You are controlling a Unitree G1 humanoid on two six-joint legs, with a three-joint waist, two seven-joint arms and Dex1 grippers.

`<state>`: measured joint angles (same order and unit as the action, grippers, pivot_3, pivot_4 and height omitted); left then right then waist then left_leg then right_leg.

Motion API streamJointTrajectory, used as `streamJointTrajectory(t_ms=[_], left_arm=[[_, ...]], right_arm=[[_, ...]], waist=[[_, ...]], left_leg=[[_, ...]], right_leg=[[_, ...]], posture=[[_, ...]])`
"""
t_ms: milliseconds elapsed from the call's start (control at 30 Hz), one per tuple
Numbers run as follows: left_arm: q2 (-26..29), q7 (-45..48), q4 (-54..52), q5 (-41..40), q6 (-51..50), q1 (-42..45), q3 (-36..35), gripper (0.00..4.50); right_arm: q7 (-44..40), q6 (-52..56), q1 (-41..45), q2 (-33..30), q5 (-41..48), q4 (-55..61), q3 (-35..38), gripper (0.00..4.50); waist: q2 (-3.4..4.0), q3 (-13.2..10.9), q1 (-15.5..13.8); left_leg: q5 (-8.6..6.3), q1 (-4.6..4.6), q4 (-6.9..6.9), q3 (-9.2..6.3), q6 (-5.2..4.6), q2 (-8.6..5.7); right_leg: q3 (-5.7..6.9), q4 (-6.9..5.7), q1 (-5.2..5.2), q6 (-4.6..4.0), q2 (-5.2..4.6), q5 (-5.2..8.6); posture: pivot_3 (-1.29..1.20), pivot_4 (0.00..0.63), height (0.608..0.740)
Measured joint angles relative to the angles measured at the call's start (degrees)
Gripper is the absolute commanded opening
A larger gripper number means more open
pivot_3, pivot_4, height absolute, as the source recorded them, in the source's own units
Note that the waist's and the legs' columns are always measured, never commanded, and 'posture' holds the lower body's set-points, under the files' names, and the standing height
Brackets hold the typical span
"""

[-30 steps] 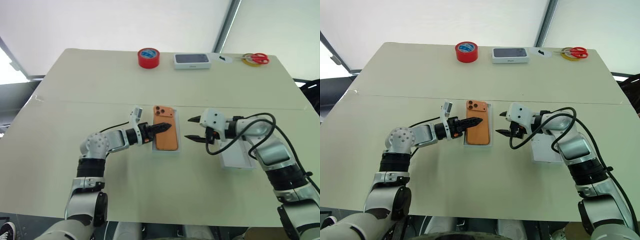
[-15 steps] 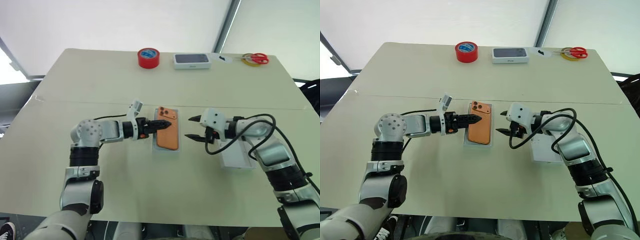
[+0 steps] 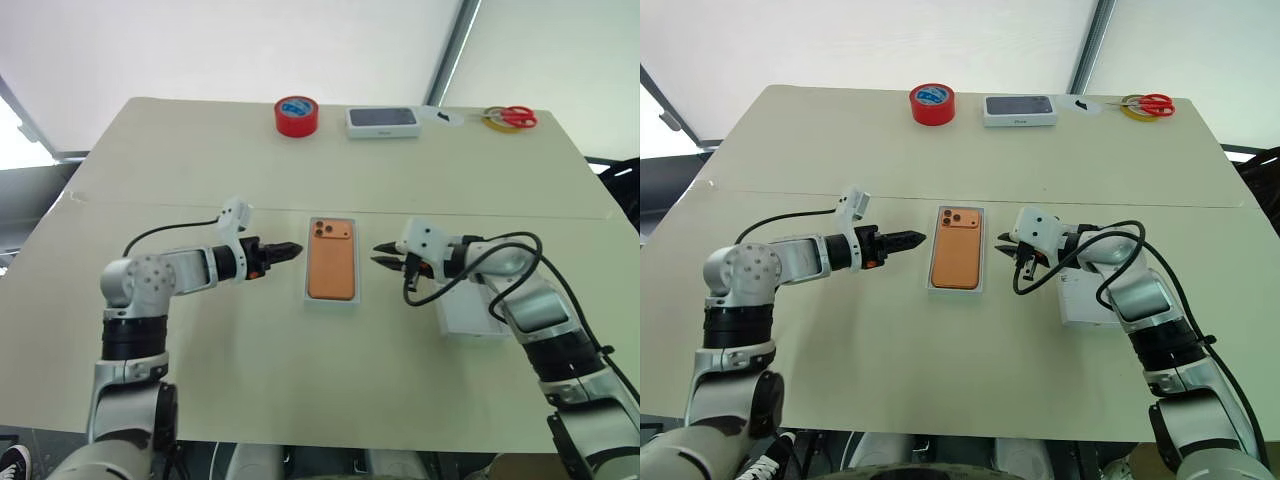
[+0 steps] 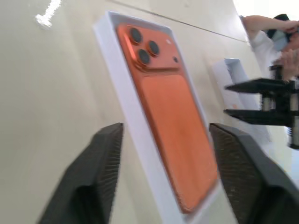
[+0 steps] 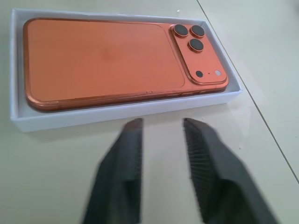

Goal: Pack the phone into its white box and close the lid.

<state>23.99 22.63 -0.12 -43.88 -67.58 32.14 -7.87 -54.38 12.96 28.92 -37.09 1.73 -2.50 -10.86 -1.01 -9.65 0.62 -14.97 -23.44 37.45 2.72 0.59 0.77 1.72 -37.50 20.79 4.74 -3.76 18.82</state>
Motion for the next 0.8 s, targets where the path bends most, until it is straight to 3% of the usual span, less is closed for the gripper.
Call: streamJointTrajectory(t_ms=[100,400,633,800], left_arm=[[4.6,3.7,-0.7,9.9,12.2,-2.9,7.8,0.02],[5.3,12.5,-0.7,22.4,19.9,0.4,23.8,0.02],[-0.9,17.0,3.6,24.2,19.3,4.2,25.7,0.02],[-5.6,20.2,4.9,24.6,17.9,5.8,27.9,0.02]], right_arm=[[2.9,-2.2,2.1,0.1,-3.0,-4.0,-0.2,0.00],[2.9,-6.6,2.9,1.1,-8.7,-8.0,-6.1,0.00],[-2.1,-3.1,1.3,-0.7,-6.2,-5.2,-4.8,0.00],[-7.1,-0.1,-3.9,-8.1,-4.0,0.6,-2.1,0.00]], waist=[[0.01,0.0,0.0],[0.05,0.0,-0.3],[0.05,0.0,-1.5],[0.09,0.0,-1.7]], left_leg=[[0.00,0.00,-0.03,0.03,0.01,0.00],[-0.02,0.00,0.00,0.02,-0.04,-0.01],[-0.18,-0.08,0.36,-0.01,-0.33,-0.01],[-0.35,-0.11,0.63,0.00,-0.62,-0.11]], right_leg=[[-0.01,0.01,0.02,-0.01,0.00,0.00],[-0.02,0.00,-0.02,-0.01,-0.02,0.00],[0.01,-0.08,-0.09,-0.01,-0.02,0.00],[0.01,-0.06,-0.23,0.01,-0.14,0.00]], posture=[[0.00,0.150,0.740],[0.00,0.150,0.740],[0.00,0.150,0.740],[0.00,0.150,0.740]])
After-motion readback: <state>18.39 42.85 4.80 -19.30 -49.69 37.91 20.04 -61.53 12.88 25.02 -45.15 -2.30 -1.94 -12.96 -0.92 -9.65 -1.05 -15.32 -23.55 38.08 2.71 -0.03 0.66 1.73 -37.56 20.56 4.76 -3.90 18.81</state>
